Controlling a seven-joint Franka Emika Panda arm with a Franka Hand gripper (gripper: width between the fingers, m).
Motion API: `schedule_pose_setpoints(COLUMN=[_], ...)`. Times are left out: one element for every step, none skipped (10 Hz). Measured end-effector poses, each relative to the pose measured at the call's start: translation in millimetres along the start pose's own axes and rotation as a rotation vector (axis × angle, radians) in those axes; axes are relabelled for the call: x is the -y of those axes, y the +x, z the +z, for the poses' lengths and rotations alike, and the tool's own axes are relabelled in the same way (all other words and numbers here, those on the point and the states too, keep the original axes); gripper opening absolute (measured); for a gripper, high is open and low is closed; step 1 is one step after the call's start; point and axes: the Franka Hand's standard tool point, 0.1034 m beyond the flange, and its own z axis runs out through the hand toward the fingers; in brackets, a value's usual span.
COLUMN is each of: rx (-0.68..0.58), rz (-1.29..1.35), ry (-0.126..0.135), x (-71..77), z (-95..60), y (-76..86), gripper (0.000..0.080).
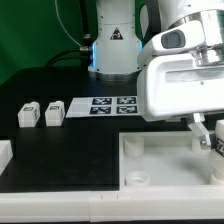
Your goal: Assemble one leg
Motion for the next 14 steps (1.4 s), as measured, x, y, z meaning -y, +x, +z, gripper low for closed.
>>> schedule_pose_setpoints(rx=[0.002, 0.004, 0.015, 0.015, 0.015, 0.016, 0.016, 0.016, 0.016, 0.017, 0.017, 0.019, 0.040, 0.052], rz=[-0.001, -0.001, -0.001, -0.001, -0.001, -0.001, -0.001, -0.001, -0.001, -0.001, -0.001, -0.001, 0.000, 0.001], ry=[0.000, 0.001, 0.002, 0.002, 0.002, 0.003, 0.003, 0.003, 0.003, 0.003, 0.003, 0.003, 0.007, 0.009], x=[0.0, -0.1, 0.3, 0.2, 0.2, 0.2, 0.3, 0.3, 0.3, 0.2, 0.2, 0.3, 0.1, -2.1], z=[0.0, 0.2, 1.3, 1.3, 1.4, 1.6, 1.7, 1.8, 1.8, 1.9, 1.9, 1.9, -1.6, -8.5], y=[0.1, -0.2, -2.6, -2.7, -2.9, -3.2, -3.4, -3.5, -3.5, -3.7, -3.8, -3.7, 0.0, 9.2], gripper=[0.0288, 0.0289, 0.0289, 0.0503, 0.0503, 0.0618, 0.0640, 0.0640, 0.0648, 0.0648, 0.0649, 0.0649, 0.0649, 0.0649])
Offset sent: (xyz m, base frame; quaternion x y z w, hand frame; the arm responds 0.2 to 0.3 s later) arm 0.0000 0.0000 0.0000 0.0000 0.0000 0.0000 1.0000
